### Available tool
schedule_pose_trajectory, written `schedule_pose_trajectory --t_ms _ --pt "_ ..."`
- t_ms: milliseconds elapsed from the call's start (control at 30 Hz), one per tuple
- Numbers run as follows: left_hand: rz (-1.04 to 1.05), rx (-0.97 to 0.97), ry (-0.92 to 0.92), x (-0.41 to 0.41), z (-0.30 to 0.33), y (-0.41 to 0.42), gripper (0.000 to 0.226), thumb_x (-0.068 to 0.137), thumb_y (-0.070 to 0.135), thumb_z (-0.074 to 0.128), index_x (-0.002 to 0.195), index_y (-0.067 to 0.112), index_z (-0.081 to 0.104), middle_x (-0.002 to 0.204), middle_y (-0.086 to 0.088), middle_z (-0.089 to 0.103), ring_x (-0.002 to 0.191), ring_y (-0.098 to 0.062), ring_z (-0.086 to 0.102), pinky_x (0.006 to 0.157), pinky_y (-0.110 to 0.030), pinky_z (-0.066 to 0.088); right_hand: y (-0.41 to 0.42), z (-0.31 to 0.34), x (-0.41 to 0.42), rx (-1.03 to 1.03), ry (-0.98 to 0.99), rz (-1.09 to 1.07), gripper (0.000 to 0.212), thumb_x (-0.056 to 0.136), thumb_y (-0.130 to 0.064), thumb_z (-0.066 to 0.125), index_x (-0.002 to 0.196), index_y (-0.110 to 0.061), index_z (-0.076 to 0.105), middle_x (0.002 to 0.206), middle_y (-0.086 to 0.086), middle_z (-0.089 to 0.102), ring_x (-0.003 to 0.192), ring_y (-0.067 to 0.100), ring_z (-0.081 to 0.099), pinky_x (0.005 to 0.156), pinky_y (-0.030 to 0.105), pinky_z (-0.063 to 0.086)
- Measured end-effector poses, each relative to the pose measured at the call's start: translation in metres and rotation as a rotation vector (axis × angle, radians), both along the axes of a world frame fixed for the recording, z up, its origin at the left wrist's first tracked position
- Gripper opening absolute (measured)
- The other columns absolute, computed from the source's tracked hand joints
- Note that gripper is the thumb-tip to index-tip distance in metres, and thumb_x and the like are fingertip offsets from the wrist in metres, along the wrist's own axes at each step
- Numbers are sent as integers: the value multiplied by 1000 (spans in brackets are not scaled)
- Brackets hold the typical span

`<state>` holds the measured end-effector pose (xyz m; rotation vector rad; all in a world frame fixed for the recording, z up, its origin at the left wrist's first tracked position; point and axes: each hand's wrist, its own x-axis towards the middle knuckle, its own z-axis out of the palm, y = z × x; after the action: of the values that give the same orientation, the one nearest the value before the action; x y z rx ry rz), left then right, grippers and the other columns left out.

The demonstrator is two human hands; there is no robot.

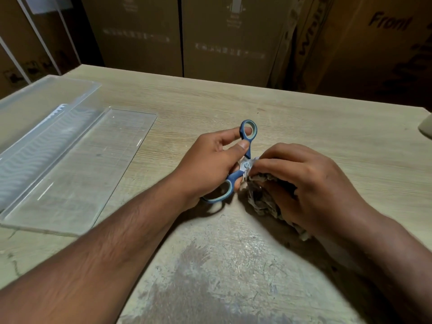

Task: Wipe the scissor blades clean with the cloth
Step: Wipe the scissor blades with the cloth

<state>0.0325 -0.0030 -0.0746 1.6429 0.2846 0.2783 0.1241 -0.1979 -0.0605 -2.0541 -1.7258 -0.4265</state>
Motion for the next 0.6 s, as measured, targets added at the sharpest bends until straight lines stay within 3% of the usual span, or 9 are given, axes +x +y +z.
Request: schedule_pose_trajectory --t_ms 100,200,433,533,600 --pt "18 -13 -7 0 0 5 36 110 24 57 144 29 64 51 0 52 40 -13 45 51 -26 38 -1 4 -3 -14 -62 18 30 94 -12 66 120 -18 79 113 2 75 94 25 71 70 32 54" --pt "-19 6 1 -3 2 1 37 111 22 54 147 27 62 46 4 51 37 -9 46 48 -22 40 1 4 -3 17 -100 -54 29 98 -14 60 120 -19 79 110 3 75 88 29 72 67 34 55" --pt "7 -54 -4 0 0 2 35 109 26 59 144 30 64 55 -14 57 48 -26 52 55 -31 41 -2 2 -2 -13 -64 28 27 101 -19 61 122 -19 77 114 2 72 94 25 70 68 39 57" --pt "-1 -70 -5 3 -1 3 37 100 37 64 137 35 70 62 -17 55 63 -36 45 64 -45 35 -8 7 9 77 89 38 21 98 -12 67 116 -15 78 111 2 71 96 23 70 73 39 58" --pt "0 -70 -5 5 -2 4 39 96 39 65 134 35 72 62 -14 56 65 -37 45 67 -47 35 -12 12 16 180 229 13 16 99 -8 71 113 -14 76 108 0 70 97 19 70 76 30 55"
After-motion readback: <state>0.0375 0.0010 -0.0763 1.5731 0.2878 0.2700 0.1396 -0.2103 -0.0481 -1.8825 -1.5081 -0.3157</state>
